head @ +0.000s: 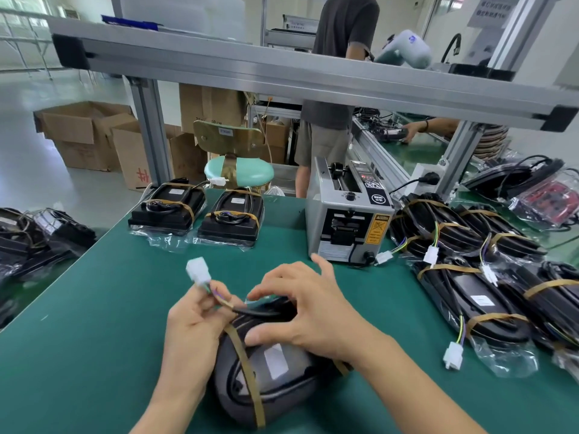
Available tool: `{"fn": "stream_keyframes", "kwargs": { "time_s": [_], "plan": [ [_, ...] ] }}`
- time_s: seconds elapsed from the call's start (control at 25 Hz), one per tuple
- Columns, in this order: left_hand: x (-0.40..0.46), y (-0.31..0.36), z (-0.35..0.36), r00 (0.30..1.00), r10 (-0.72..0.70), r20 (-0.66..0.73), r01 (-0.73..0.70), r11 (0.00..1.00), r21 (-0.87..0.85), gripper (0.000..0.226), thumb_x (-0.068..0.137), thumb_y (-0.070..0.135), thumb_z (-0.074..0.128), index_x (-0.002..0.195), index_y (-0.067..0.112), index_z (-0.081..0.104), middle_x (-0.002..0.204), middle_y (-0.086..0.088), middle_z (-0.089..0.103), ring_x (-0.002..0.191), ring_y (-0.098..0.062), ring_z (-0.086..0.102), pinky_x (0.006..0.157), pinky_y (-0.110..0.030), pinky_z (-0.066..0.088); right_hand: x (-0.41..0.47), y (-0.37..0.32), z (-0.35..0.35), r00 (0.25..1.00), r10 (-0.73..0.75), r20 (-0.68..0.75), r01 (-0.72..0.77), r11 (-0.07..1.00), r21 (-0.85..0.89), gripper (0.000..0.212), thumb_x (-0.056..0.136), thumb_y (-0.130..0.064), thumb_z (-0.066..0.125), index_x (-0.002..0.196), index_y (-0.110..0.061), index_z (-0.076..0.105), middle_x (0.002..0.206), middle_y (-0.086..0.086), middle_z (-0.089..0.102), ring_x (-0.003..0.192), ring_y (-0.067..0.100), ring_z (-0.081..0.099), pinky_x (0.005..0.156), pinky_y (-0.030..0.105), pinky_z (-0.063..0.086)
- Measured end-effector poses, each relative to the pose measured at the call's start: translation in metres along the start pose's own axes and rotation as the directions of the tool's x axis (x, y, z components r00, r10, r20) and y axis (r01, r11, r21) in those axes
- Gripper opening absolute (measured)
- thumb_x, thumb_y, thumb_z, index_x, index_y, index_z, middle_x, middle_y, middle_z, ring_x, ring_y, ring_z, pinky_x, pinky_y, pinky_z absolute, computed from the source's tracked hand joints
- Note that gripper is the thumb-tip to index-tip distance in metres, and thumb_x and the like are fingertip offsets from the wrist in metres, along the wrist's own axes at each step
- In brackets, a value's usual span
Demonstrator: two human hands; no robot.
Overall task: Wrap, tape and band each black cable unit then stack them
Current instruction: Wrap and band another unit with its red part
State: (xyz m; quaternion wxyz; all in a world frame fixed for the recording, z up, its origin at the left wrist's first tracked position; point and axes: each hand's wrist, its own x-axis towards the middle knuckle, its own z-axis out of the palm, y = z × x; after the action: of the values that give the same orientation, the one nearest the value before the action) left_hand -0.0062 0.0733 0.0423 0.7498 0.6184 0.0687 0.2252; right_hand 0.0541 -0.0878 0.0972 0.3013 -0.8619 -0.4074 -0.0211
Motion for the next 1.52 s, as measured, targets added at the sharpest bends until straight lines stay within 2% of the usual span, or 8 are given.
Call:
{"fn": "stream_keyframes", "kwargs": {
  "time_s": [0.16, 0.32, 0.64, 0.76, 1.0, 1.2, 1.32, 1.52],
  "plan": [
    [0.022, 0.022, 0.007, 0.983, 0.183, -0.002, -0.183, 0.980, 0.079, 0.023, 0.073, -0.002, 0.072, 0.069, 0.020, 0.065, 0.074, -0.008, 0.070, 0.072, -0.019, 0.068, 0.070, -0.024, 0.056, -0.010, 0.001, -0.008, 0.972, -0.206, -0.115, 0.207, 0.978, -0.009, 0.014, 0.080, -0.036, 0.071, 0.093, -0.032, 0.076, 0.112, -0.013, 0.058, 0.117, 0.005, 0.047, 0.112, 0.049, 0.008],
    [0.035, 0.031, 0.005, 0.990, -0.068, 0.122, 0.078, 0.993, -0.085, 0.016, 0.065, 0.000, 0.068, 0.071, 0.012, 0.060, 0.072, -0.013, 0.071, 0.066, -0.019, 0.068, 0.063, -0.023, 0.056, -0.024, 0.007, 0.004, 0.951, -0.308, -0.005, 0.301, 0.932, -0.204, 0.017, 0.085, -0.045, 0.065, 0.091, -0.034, 0.076, 0.127, -0.006, 0.055, 0.129, 0.012, 0.038, 0.110, 0.049, 0.013],
    [0.034, 0.033, -0.006, 0.948, 0.028, 0.317, -0.139, 0.932, 0.333, 0.019, 0.074, 0.028, 0.078, 0.089, 0.038, 0.074, 0.103, 0.016, 0.068, 0.093, 0.002, 0.063, 0.079, -0.005, 0.043, 0.005, -0.001, 0.010, 0.992, -0.049, -0.113, 0.021, 0.972, -0.235, 0.056, 0.074, -0.039, 0.073, 0.128, -0.033, 0.058, 0.124, -0.014, 0.054, 0.117, 0.010, 0.044, 0.101, 0.031, 0.017],
    [0.020, 0.015, -0.019, 0.917, 0.120, 0.382, -0.313, 0.809, 0.497, 0.068, 0.056, 0.045, 0.082, 0.114, 0.061, 0.052, 0.127, 0.033, 0.047, 0.119, 0.012, 0.045, 0.095, 0.001, 0.029, 0.005, -0.003, 0.008, 0.995, -0.024, -0.095, 0.002, 0.976, -0.217, 0.056, 0.075, -0.039, 0.073, 0.127, -0.032, 0.057, 0.125, -0.013, 0.051, 0.116, 0.009, 0.042, 0.102, 0.033, 0.019],
    [0.014, -0.001, -0.023, 0.798, 0.314, 0.515, -0.560, 0.702, 0.440, 0.066, 0.074, 0.041, 0.068, 0.136, 0.040, 0.046, 0.140, 0.011, 0.046, 0.130, -0.009, 0.044, 0.105, -0.023, 0.035, 0.021, -0.011, 0.001, 0.998, 0.068, 0.003, -0.065, 0.967, -0.247, 0.055, 0.070, -0.033, 0.078, 0.120, -0.027, 0.055, 0.117, -0.006, 0.050, 0.110, 0.015, 0.041, 0.090, 0.034, 0.025],
    [0.012, 0.009, -0.019, 0.798, 0.372, 0.475, -0.590, 0.643, 0.488, 0.056, 0.071, 0.045, 0.067, 0.123, 0.026, 0.061, 0.124, 0.014, 0.060, 0.114, -0.005, 0.057, 0.100, -0.022, 0.040, 0.019, 0.006, -0.031, 0.975, 0.222, -0.025, -0.210, 0.951, 0.228, 0.028, 0.077, -0.024, 0.075, 0.104, -0.029, 0.069, 0.104, -0.011, 0.061, 0.103, 0.004, 0.055, 0.093, 0.020, 0.040],
    [0.006, 0.007, -0.014, 0.821, 0.385, 0.421, -0.566, 0.640, 0.519, 0.055, 0.067, 0.046, 0.066, 0.117, 0.023, 0.066, 0.118, 0.014, 0.062, 0.110, -0.002, 0.057, 0.101, -0.014, 0.037, 0.014, 0.045, -0.051, 0.718, 0.595, -0.362, -0.350, 0.757, 0.551, 0.014, 0.086, -0.017, 0.065, 0.081, -0.028, 0.072, 0.080, -0.013, 0.067, 0.080, 0.007, 0.059, 0.074, 0.019, 0.046],
    [-0.007, 0.003, 0.000, 0.840, 0.444, 0.312, -0.538, 0.598, 0.594, 0.052, 0.060, 0.032, 0.075, 0.110, 0.017, 0.070, 0.109, 0.006, 0.066, 0.097, -0.007, 0.058, 0.092, -0.023, 0.044, 0.038, 0.099, -0.041, 0.364, 0.898, -0.247, -0.393, 0.388, 0.834, 0.015, 0.088, -0.013, 0.063, 0.074, -0.016, 0.067, 0.066, -0.004, 0.054, 0.066, 0.015, 0.045, 0.061, 0.025, 0.037]
  ]
}}
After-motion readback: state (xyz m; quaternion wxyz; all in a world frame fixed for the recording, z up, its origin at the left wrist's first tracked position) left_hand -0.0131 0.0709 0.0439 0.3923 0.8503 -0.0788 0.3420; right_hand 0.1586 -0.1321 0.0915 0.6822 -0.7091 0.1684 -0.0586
